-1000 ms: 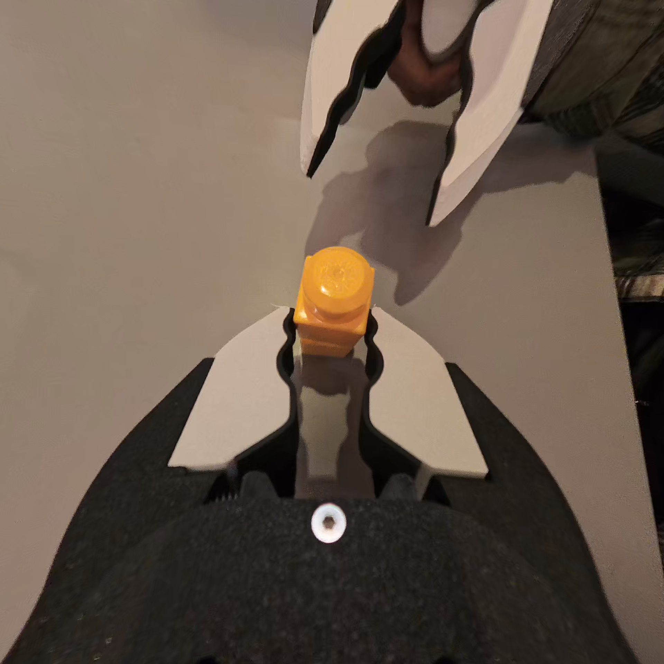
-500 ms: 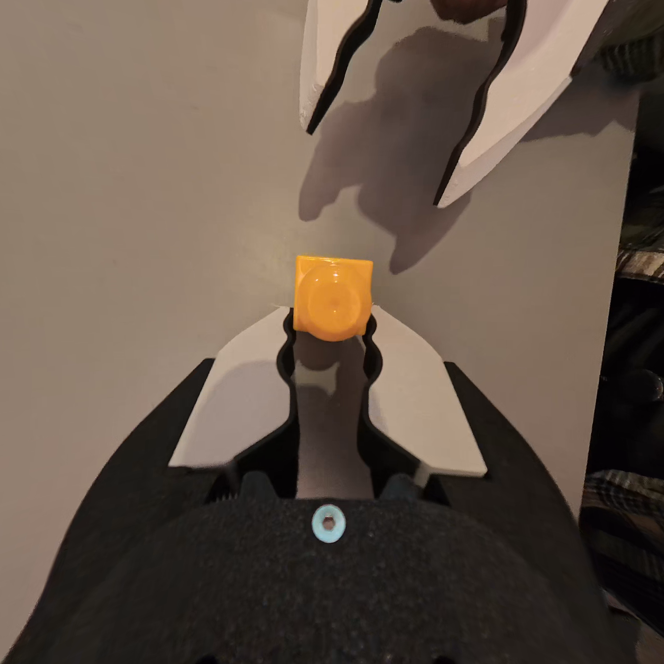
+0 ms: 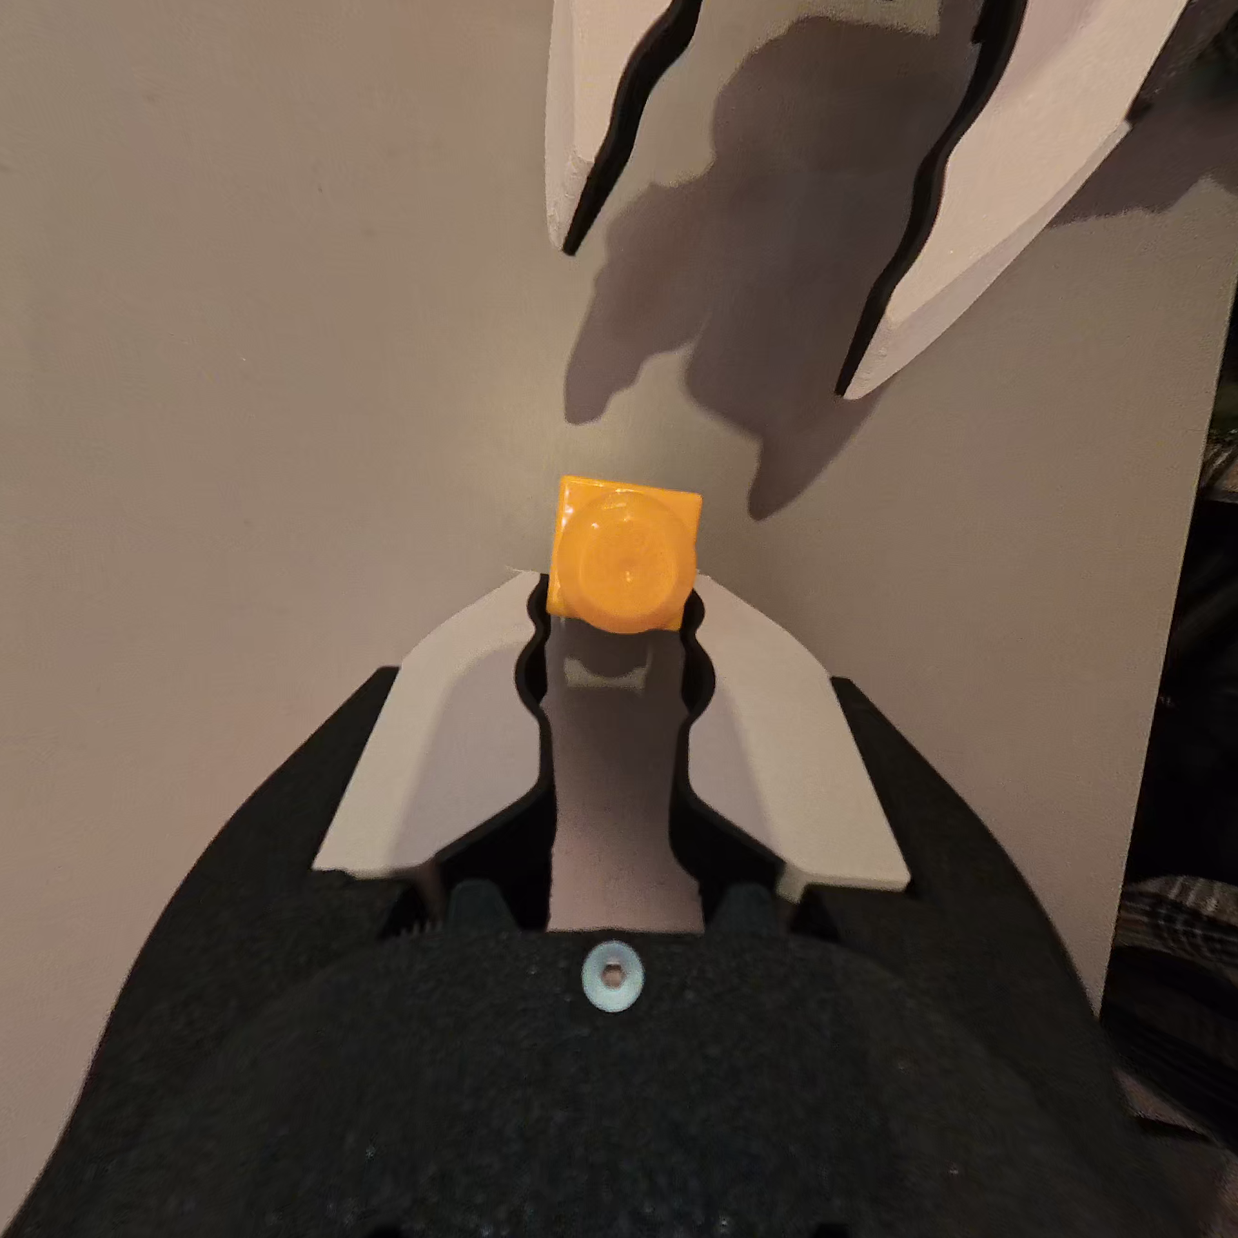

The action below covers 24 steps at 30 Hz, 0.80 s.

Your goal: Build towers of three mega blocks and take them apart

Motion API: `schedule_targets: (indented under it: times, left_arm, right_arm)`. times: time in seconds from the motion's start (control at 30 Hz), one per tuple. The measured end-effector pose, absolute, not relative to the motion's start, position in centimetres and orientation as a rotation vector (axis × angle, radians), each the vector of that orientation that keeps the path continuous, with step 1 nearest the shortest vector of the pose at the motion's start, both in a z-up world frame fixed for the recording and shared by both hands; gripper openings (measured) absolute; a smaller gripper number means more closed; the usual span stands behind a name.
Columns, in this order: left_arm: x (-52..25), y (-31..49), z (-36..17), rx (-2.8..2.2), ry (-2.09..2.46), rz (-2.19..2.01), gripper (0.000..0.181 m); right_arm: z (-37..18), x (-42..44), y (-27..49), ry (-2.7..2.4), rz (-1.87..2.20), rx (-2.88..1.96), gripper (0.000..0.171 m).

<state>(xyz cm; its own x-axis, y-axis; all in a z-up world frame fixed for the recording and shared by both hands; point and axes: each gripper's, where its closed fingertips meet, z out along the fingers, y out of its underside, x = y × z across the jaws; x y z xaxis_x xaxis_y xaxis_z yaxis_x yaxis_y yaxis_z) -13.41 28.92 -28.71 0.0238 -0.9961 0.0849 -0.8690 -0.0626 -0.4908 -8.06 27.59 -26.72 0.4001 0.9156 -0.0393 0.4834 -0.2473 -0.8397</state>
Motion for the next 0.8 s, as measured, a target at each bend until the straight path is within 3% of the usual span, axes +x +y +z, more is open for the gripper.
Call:
schedule_targets:
  times: [0.03,0.33,0.53,0.77,0.8]
  left_arm:
    - [-13.3,28.9,-28.6,-1.992,1.907,-0.615,0.037]
    - [-15.0,28.6,-27.5,-1.933,1.825,-0.755,0.062]
    - [-18.6,29.6,-26.7,-1.898,1.551,-0.997,0.063]
    - [-19.8,30.3,-25.8,-1.835,1.466,-1.063,0.058]
    - [-19.8,30.3,-25.7,-1.826,1.467,-1.061,0.056]
  right_arm:
    - [-26.6,-8.1,27.6,-1.202,0.703,-1.877,0.071]
    - [-24.6,-10.2,28.3,-1.340,0.684,-1.833,0.080]
    - [-24.8,-13.4,29.1,-1.515,0.674,-1.833,0.078]
    - [-27.0,-14.2,29.0,-1.634,0.730,-1.872,0.049]
    - [-27.0,-14.2,28.8,-1.633,0.756,-1.859,0.037]
